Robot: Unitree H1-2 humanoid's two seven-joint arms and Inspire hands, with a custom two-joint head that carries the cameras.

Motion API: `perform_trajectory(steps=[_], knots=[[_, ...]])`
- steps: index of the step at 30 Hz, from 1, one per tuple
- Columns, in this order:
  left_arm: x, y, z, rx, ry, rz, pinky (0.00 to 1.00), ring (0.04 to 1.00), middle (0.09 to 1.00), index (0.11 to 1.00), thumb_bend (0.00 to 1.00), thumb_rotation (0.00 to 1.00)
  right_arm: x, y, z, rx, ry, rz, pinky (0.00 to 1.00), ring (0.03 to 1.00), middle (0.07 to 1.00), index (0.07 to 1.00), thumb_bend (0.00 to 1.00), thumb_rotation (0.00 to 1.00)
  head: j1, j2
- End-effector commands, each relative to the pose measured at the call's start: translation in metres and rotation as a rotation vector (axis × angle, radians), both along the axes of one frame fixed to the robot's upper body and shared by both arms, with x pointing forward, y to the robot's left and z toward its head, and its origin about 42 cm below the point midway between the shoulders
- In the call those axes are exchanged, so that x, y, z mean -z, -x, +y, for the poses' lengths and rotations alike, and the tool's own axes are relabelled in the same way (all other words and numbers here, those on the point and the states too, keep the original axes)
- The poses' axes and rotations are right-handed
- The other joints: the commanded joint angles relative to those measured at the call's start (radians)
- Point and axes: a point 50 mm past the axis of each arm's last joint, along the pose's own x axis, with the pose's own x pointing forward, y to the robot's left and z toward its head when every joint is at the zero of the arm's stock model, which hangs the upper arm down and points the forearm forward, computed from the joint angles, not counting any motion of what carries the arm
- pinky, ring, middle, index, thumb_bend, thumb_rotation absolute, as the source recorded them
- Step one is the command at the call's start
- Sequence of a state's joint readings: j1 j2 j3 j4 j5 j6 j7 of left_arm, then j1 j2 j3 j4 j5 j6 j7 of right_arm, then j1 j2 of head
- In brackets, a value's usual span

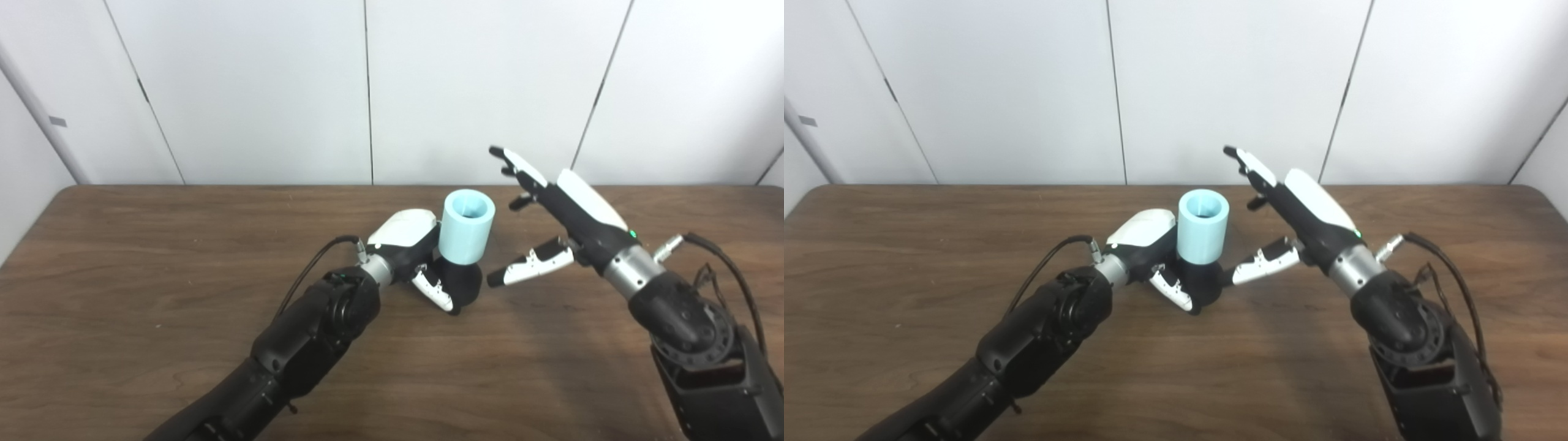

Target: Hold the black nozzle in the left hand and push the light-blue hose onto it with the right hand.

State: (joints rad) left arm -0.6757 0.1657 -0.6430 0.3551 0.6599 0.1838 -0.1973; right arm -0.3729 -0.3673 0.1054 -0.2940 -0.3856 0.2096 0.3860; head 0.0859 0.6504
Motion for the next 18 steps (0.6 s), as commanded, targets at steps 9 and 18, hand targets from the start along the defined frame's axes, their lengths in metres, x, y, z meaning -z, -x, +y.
perform_trajectory(steps=[9,18], knots=[[0.071,0.024,0.033,-0.080,-0.154,0.229,0.45,0.432,0.420,0.491,0.53,0.00,0.000,0.011,-0.017,0.000,-0.077,-0.073,0.72,0.941,1.000,1.000,0.87,0.20,-0.012,-0.003],[0.052,0.032,0.051,-0.122,-0.031,0.250,0.83,0.871,0.889,0.910,0.96,0.25,0.017,0.018,-0.020,0.034,-0.098,0.028,0.77,0.950,1.000,1.000,0.90,0.20,-0.025,-0.005]])
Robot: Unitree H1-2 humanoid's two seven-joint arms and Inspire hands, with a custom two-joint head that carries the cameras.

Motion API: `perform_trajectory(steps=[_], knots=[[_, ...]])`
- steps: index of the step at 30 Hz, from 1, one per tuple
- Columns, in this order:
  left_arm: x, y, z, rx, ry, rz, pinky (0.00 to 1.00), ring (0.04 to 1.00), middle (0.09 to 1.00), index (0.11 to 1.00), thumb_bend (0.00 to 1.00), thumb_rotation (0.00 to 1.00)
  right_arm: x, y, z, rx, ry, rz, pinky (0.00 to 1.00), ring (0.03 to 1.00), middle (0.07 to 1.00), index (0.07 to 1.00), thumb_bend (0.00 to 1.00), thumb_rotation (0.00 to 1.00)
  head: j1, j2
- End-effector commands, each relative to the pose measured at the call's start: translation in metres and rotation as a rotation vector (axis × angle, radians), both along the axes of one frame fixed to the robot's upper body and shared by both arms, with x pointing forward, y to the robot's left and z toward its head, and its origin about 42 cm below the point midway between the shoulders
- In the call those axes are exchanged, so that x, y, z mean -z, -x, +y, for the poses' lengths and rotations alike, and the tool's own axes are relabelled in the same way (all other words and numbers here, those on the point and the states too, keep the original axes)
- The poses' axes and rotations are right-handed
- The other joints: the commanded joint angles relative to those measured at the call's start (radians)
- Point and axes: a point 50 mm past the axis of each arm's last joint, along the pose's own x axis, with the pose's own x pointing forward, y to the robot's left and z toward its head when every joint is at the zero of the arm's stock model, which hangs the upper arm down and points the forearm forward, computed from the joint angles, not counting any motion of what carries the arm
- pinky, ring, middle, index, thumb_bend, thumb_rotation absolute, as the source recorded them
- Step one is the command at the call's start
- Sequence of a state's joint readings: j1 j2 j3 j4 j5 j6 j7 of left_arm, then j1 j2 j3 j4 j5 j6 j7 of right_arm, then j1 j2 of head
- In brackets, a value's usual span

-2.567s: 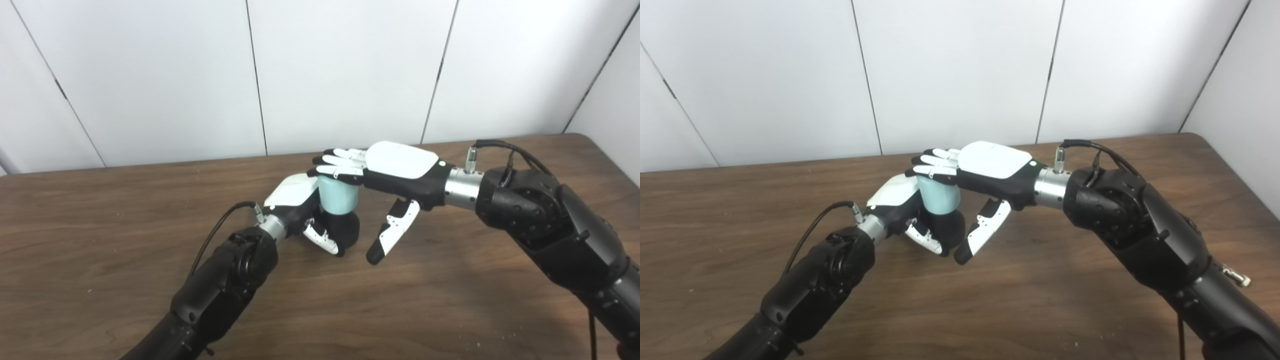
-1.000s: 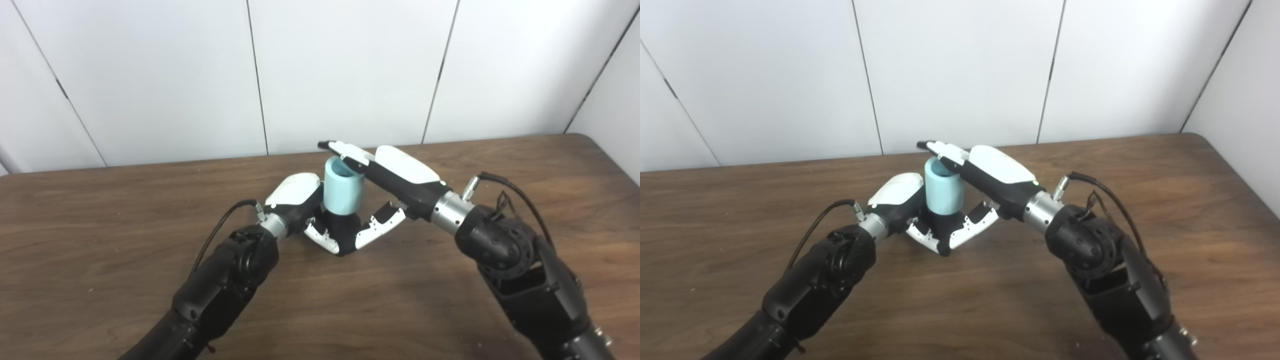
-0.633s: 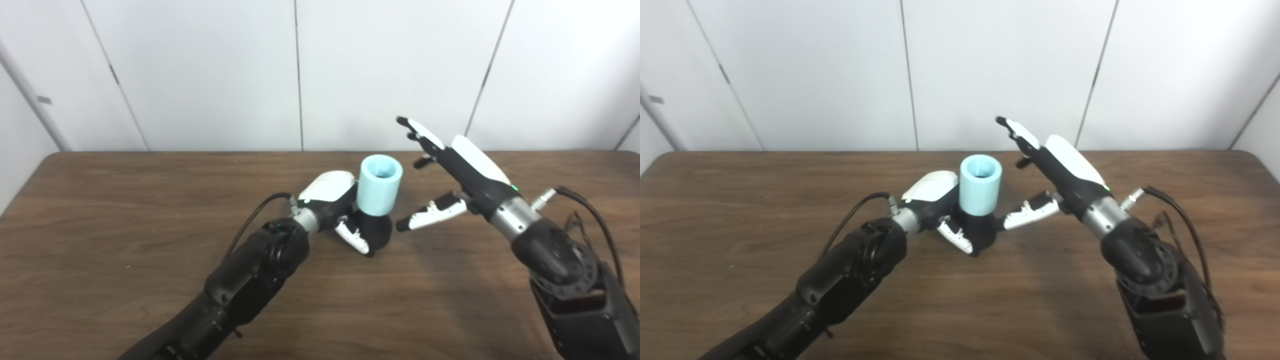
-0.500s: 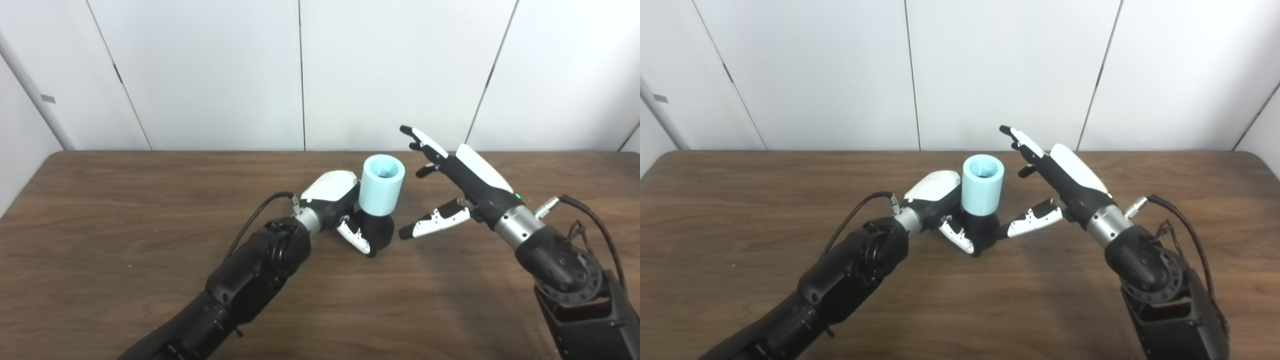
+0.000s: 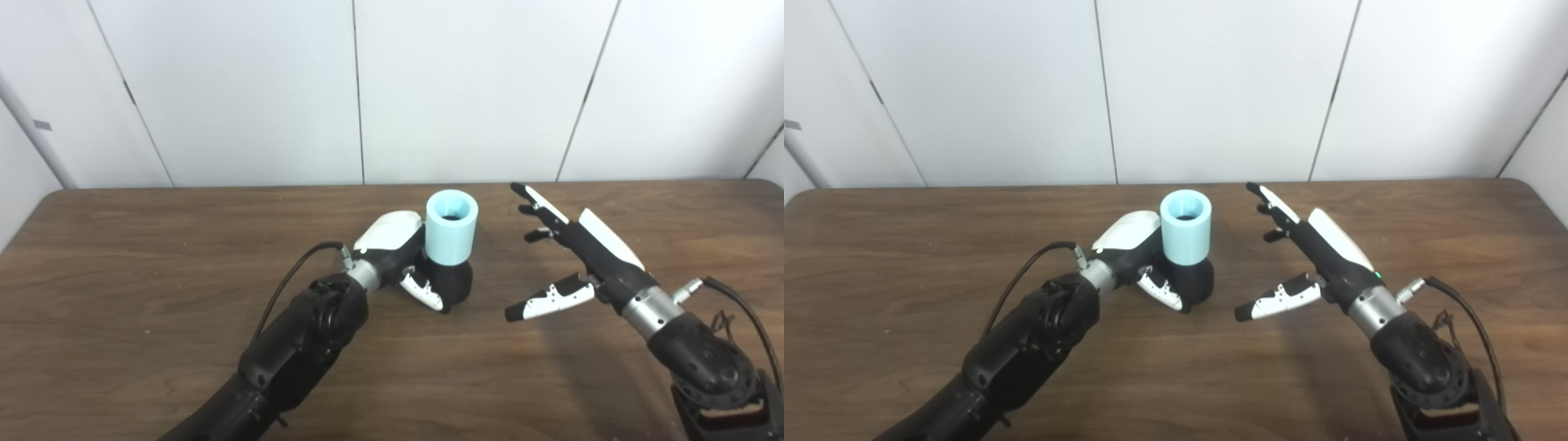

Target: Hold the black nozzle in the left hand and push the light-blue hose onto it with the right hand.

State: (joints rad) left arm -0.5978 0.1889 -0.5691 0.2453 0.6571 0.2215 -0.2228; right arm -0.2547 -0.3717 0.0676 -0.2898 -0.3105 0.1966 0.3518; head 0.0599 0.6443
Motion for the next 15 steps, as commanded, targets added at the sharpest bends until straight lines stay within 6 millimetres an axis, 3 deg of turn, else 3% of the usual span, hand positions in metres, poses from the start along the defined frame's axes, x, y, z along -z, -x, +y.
perform_trajectory(steps=[1,4,8,12,15], knots=[[0.051,0.019,0.031,-0.053,-0.076,0.236,0.91,0.928,0.934,0.948,0.98,0.29,-0.017,-0.002,0.000,-0.005,-0.018,-0.062,0.77,0.949,1.000,1.000,0.90,0.20,0.001,0.001],[0.043,0.019,0.045,-0.059,-0.087,0.213,0.99,0.987,0.987,0.990,1.00,0.37,-0.015,0.003,0.001,-0.005,-0.011,-0.060,0.76,0.945,1.000,1.000,0.91,0.20,-0.004,0.002],[0.033,0.017,0.059,-0.088,-0.079,0.173,1.00,1.000,1.000,1.000,1.00,0.41,-0.013,0.012,0.002,-0.006,-0.009,-0.058,0.75,0.941,1.000,1.000,0.92,0.20,-0.004,0.004],[0.012,0.017,0.086,-0.177,-0.013,0.163,1.00,1.000,1.000,1.000,1.00,0.27,-0.010,0.025,-0.003,0.008,-0.047,-0.052,0.76,0.944,1.000,1.000,0.93,0.21,0.003,0.004],[0.004,0.020,0.102,-0.227,0.040,0.153,0.98,0.997,0.983,0.983,0.94,0.18,-0.004,0.030,-0.003,0.023,-0.077,-0.053,0.76,0.941,1.000,1.000,0.93,0.21,-0.002,0.002]])
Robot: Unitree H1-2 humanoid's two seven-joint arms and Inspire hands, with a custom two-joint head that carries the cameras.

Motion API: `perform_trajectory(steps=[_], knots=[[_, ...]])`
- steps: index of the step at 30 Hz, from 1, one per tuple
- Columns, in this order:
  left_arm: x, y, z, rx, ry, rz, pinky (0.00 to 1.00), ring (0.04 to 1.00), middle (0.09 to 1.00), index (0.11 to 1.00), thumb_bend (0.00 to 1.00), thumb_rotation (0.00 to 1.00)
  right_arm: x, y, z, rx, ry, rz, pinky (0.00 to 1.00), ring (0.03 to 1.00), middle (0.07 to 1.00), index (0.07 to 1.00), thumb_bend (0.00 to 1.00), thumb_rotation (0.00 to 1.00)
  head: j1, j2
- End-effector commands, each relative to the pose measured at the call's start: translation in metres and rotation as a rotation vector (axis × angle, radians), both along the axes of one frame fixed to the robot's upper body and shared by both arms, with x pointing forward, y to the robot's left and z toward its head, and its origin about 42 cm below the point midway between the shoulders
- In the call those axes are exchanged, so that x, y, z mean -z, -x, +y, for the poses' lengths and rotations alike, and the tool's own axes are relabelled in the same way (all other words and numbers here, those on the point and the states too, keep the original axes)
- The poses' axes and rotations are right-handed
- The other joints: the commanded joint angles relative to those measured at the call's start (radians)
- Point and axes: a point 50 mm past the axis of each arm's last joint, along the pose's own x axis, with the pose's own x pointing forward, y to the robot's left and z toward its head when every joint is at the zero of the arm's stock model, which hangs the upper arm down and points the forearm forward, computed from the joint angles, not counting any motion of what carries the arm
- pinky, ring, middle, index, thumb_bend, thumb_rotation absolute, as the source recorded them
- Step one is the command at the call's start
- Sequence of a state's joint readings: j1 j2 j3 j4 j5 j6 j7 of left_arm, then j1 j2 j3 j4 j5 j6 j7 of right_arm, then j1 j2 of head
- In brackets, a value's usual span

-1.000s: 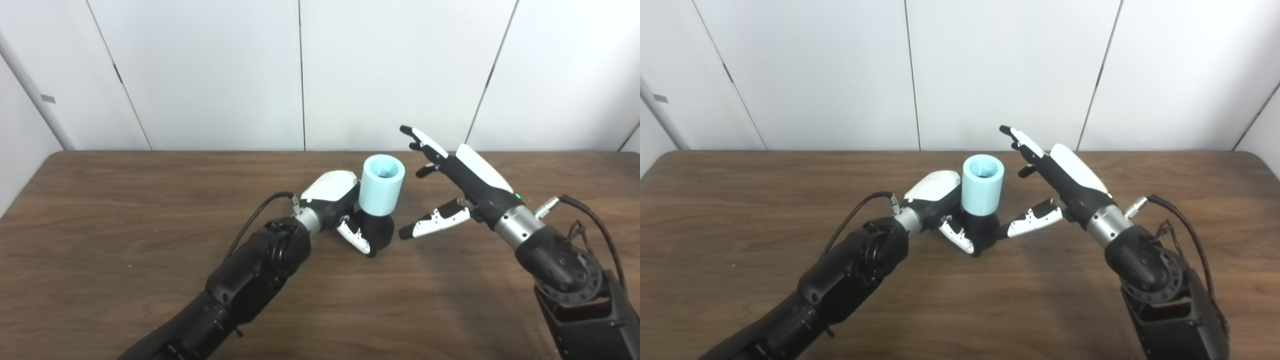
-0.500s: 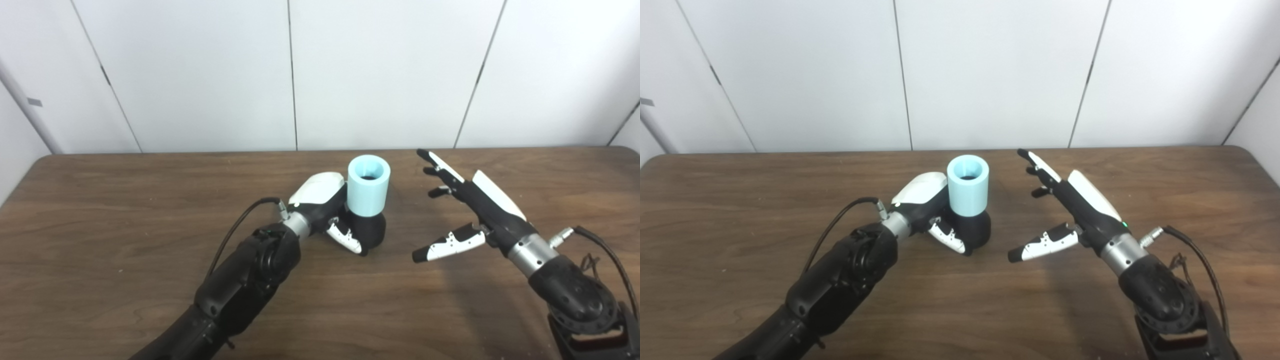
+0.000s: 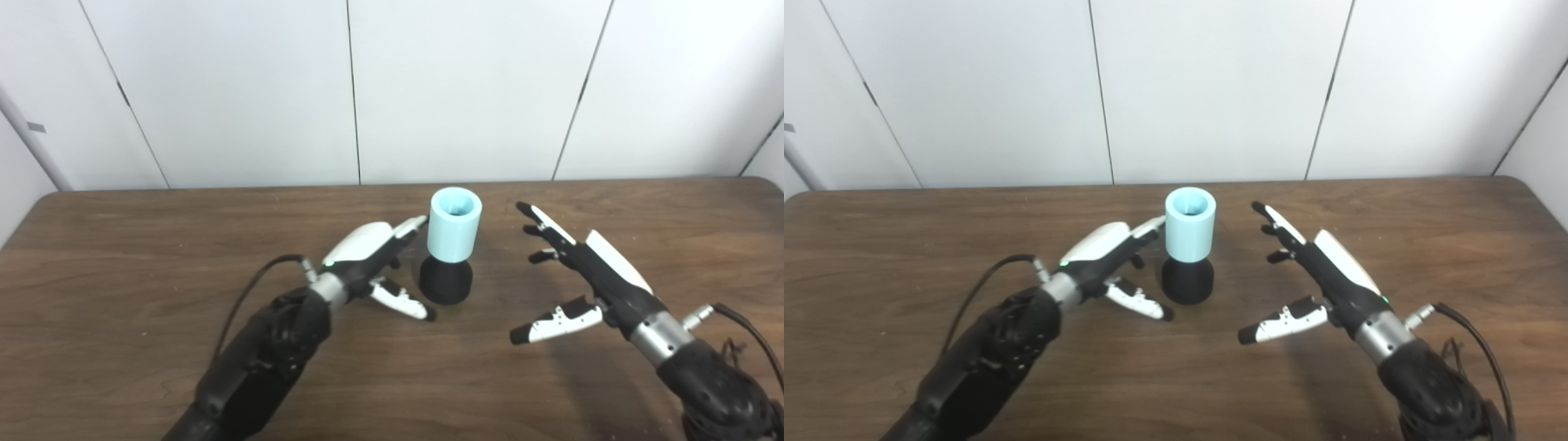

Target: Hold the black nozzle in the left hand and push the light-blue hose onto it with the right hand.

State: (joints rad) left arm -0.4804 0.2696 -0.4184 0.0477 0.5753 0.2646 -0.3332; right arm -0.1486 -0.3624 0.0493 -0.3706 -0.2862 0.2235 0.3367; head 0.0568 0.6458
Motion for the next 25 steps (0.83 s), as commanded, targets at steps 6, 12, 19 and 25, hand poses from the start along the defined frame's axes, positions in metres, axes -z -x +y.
perform_trajectory(steps=[6,12,19,25], knots=[[0.005,0.015,0.068,-0.277,0.193,-0.024,0.70,0.830,0.842,0.835,0.77,0.08,-0.011,0.004,0.003,0.067,-0.130,-0.095,0.73,0.906,0.989,1.000,0.88,0.15,-0.005,-0.001],[0.002,0.037,0.064,-0.267,0.634,-0.065,0.51,0.660,0.684,0.716,0.68,0.05,0.004,0.002,0.011,0.193,-0.229,-0.103,0.62,0.800,0.853,0.868,0.82,0.08,-0.010,-0.001],[-0.006,0.041,0.061,-0.172,0.705,-0.056,0.52,0.665,0.686,0.711,0.71,0.05,0.009,0.001,0.016,0.239,-0.289,-0.091,0.62,0.802,0.849,0.855,0.81,0.09,-0.007,0.000],[-0.002,0.043,0.061,-0.165,0.729,-0.057,0.55,0.674,0.692,0.708,0.72,0.07,0.013,0.001,0.015,0.257,-0.320,-0.086,0.64,0.807,0.857,0.865,0.81,0.09,-0.021,0.001]])
